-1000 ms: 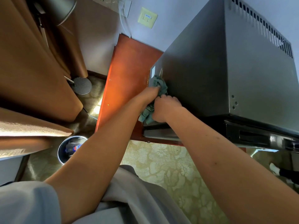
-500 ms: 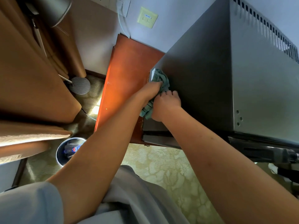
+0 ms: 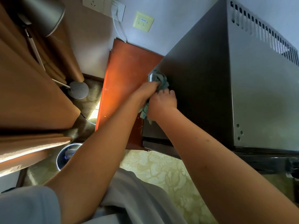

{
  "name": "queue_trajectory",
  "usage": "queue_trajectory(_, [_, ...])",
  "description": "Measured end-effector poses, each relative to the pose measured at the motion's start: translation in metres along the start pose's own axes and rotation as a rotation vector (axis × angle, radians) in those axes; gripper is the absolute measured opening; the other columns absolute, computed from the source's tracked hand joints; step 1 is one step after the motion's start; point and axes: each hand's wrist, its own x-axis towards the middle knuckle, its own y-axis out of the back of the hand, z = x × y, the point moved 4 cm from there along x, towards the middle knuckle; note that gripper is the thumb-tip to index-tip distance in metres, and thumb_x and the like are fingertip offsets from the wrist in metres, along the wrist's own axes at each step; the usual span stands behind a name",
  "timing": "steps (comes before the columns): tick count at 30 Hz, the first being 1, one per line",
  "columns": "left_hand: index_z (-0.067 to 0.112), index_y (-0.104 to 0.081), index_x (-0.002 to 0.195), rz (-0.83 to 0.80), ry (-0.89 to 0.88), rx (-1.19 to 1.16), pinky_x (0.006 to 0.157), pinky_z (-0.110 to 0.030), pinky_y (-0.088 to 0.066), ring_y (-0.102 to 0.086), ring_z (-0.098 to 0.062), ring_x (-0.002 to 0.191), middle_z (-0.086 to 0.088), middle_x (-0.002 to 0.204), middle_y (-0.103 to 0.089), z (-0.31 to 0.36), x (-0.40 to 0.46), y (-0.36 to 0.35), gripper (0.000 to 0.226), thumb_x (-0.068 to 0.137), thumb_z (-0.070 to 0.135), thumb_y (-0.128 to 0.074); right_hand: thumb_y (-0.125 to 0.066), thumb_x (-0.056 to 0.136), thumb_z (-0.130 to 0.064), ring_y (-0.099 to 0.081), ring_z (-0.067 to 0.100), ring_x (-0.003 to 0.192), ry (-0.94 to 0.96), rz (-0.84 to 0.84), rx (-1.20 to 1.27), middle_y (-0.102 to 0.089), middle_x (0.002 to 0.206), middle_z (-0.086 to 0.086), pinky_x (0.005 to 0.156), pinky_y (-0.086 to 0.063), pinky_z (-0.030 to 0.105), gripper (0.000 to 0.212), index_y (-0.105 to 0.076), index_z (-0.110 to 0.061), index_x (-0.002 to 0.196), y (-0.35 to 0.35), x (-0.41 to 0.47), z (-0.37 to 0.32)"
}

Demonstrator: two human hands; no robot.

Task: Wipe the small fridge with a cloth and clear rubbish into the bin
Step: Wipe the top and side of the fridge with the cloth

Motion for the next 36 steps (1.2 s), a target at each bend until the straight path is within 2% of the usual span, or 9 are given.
queue_trajectory(3, [0.019, -0.064, 0.093, 0.033, -0.018, 0.122, 0.079, -0.033, -0.052, -0.066, -0.020, 0.092, -0.004, 0.098, -0.069, 0.000, 0.005, -0.005, 0.023, 0.104, 0.025, -0.045, -0.051, 0.094, -0.046, -0.045, 0.029, 0.123, 0.041, -0.045, 0.001, -0.055, 0.130, 0.010, 0.104, -0.031, 0.042, 0.050, -0.055, -0.015, 0.133, -0.009, 0.005, 0.000])
queue_trajectory(6, [0.007, -0.067, 0.115, 0.056, 0.055, 0.228, 0.080, -0.032, -0.047, -0.058, -0.022, 0.094, -0.006, 0.101, -0.063, -0.023, 0.011, -0.001, 0.030, 0.105, 0.023, -0.044, -0.047, 0.098, -0.040, -0.050, 0.028, 0.121, 0.113, -0.171, 0.028, -0.061, 0.118, 0.005, 0.109, -0.025, 0.045, 0.035, -0.063, -0.020, 0.121, -0.013, 0.001, -0.008])
queue_trajectory(9, [-0.002, -0.060, 0.127, 0.071, 0.152, 0.212, 0.066, -0.027, -0.044, -0.059, -0.021, 0.085, -0.009, 0.097, -0.062, -0.040, 0.010, 0.005, 0.034, 0.104, 0.020, -0.048, -0.041, 0.102, -0.034, -0.048, 0.030, 0.132, 0.144, -0.226, 0.023, -0.059, 0.133, 0.007, 0.117, -0.018, 0.048, 0.036, -0.059, -0.018, 0.130, -0.008, -0.001, -0.015])
queue_trajectory(15, [0.006, -0.066, 0.121, 0.043, 0.053, 0.017, 0.081, -0.036, -0.054, -0.067, -0.024, 0.093, -0.011, 0.107, -0.072, 0.002, 0.010, 0.001, 0.033, 0.100, 0.027, -0.052, -0.043, 0.102, -0.037, -0.041, 0.033, 0.136, 0.022, -0.033, -0.082, -0.054, 0.141, 0.012, 0.114, -0.024, 0.048, 0.044, -0.055, -0.014, 0.138, 0.015, 0.012, 0.001])
queue_trajectory(19, [0.012, -0.068, 0.099, 0.069, 0.028, 0.062, 0.095, -0.045, -0.055, -0.068, -0.031, 0.107, -0.015, 0.111, -0.072, 0.000, 0.037, 0.001, 0.022, 0.097, 0.026, -0.051, -0.049, 0.096, -0.047, -0.043, 0.031, 0.131, 0.030, -0.096, -0.056, -0.054, 0.136, 0.012, 0.110, -0.025, 0.048, 0.051, -0.056, -0.015, 0.136, 0.002, 0.026, 0.003])
queue_trajectory(24, [0.003, -0.066, 0.116, 0.065, 0.120, 0.202, 0.058, -0.028, -0.044, -0.061, -0.022, 0.081, -0.011, 0.096, -0.066, -0.030, 0.033, 0.006, 0.029, 0.102, 0.021, -0.048, -0.047, 0.099, -0.039, -0.046, 0.029, 0.130, 0.144, -0.229, 0.001, -0.060, 0.128, 0.005, 0.116, -0.017, 0.048, 0.035, -0.062, -0.019, 0.124, -0.004, 0.019, -0.013])
queue_trajectory(28, [0.007, -0.058, 0.090, 0.031, 0.177, 0.068, 0.052, -0.027, -0.037, -0.049, -0.017, 0.064, -0.005, 0.077, -0.054, -0.029, 0.020, 0.008, 0.020, 0.104, 0.016, -0.047, -0.043, 0.103, -0.033, -0.042, 0.032, 0.138, 0.124, -0.221, -0.061, -0.057, 0.139, 0.008, 0.121, -0.010, 0.053, 0.037, -0.059, -0.019, 0.133, 0.014, 0.023, -0.012])
queue_trajectory(32, [0.007, -0.063, 0.112, 0.001, 0.081, -0.014, 0.060, -0.027, -0.049, -0.062, -0.016, 0.075, -0.005, 0.088, -0.066, 0.007, 0.030, 0.007, 0.025, 0.103, 0.025, -0.049, -0.049, 0.100, -0.035, -0.046, 0.032, 0.131, 0.032, -0.119, -0.112, -0.060, 0.131, 0.009, 0.113, -0.023, 0.051, 0.038, -0.061, -0.018, 0.132, 0.021, 0.042, 0.000])
queue_trajectory(36, [0.011, -0.068, 0.114, 0.022, 0.050, 0.043, 0.094, -0.042, -0.057, -0.069, -0.026, 0.101, -0.011, 0.110, -0.073, 0.000, 0.059, 0.009, 0.032, 0.095, 0.030, -0.051, -0.051, 0.095, -0.044, -0.045, 0.030, 0.127, 0.076, -0.150, -0.023, -0.056, 0.132, 0.010, 0.107, -0.027, 0.046, 0.044, -0.059, -0.017, 0.128, 0.003, 0.051, 0.001])
